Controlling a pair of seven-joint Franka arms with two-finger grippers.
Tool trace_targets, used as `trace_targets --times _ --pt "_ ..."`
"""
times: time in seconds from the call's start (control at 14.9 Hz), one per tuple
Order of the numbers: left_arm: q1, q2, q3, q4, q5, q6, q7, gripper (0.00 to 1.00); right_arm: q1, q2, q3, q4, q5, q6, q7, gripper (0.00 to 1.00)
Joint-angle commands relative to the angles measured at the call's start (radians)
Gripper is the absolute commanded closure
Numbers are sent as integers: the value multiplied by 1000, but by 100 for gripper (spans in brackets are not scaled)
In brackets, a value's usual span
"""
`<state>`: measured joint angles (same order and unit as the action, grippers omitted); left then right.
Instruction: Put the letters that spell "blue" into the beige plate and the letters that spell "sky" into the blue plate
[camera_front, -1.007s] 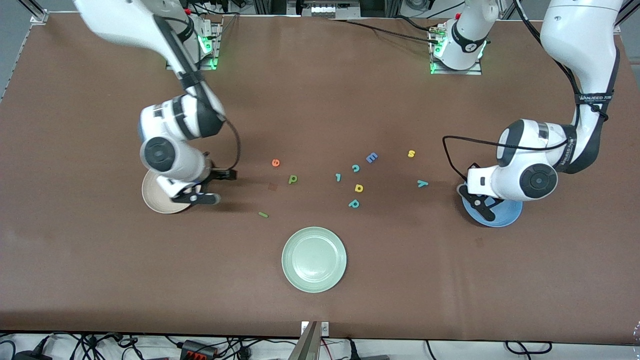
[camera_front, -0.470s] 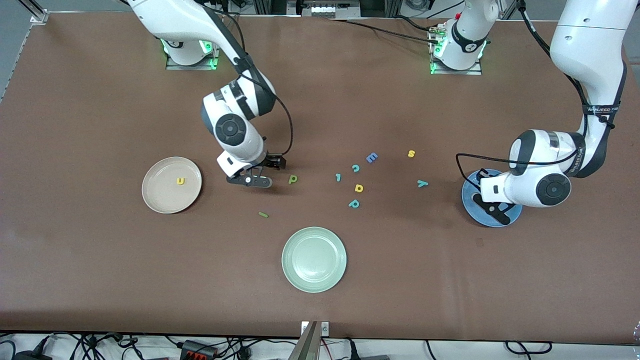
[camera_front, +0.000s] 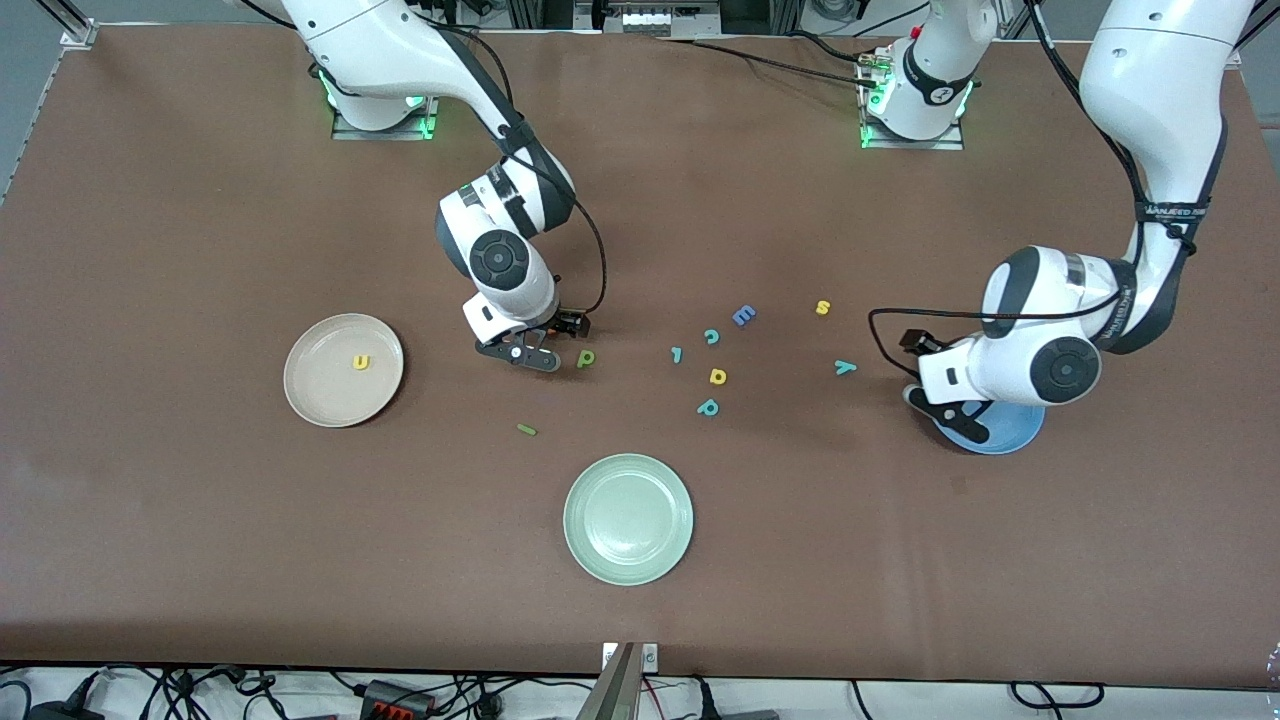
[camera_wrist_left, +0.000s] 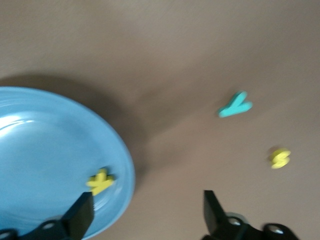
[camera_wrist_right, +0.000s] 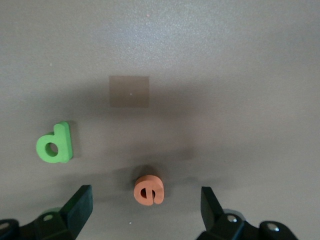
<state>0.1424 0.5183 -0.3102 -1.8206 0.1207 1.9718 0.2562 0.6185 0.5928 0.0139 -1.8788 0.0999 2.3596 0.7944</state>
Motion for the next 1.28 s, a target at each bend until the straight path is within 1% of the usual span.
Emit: trace_targets --times 0.0,0.07,0.13,0.2,0.27,0.4,0.47,0.54,0.6,0.74,0.81,0.87,0.94,1.01,1.14,1.21 --pt "-3 -9 -36 -26 -15 25 -103 0 7 12 -5 -2 15 12 19 20" --pt "-3 -9 -47 -46 -15 51 -127 0 6 13 -5 -2 15 12 19 27" --pt "-3 -11 -49 -77 -15 90 -150 0 6 13 -5 -2 17 12 19 31" --pt "-3 -14 -65 -113 -15 146 -184 0 4 13 -5 0 17 12 19 34" --pt "-3 -15 -82 -133 -15 176 -233 0 4 13 -5 0 18 13 19 35" --pt "-30 -12 -84 -134 -6 191 -310 0 4 24 -3 0 21 30 19 38" --pt "-38 -11 -82 -134 0 196 -334 0 4 25 -3 0 26 35 19 41" --pt "-38 -9 -82 -140 1 229 -363 0 4 25 -3 0 37 35 19 46" --pt "-40 -9 -82 -167 1 275 -388 0 4 24 -3 0 49 32 17 53" --pt "-41 -14 -82 -219 2 372 -442 0 4 22 -3 0 49 30 17 66" --pt "-52 -18 -79 -242 13 413 -460 0 4 24 -3 0 49 30 17 75" --pt "-52 -18 -79 -250 48 438 -468 0 3 21 -3 1 49 30 14 83" --pt "-52 -17 -79 -250 77 443 -497 0 -2 18 -3 3 49 26 11 86" --pt "-55 -14 -79 -249 106 444 -555 0 -3 13 -3 6 49 24 9 87" --pt "-61 -8 -82 -249 210 443 -664 0 -14 -14 -11 9 49 21 -6 87" --pt "-60 2 -82 -249 244 444 -679 0 -23 -34 -20 9 46 20 -23 87"
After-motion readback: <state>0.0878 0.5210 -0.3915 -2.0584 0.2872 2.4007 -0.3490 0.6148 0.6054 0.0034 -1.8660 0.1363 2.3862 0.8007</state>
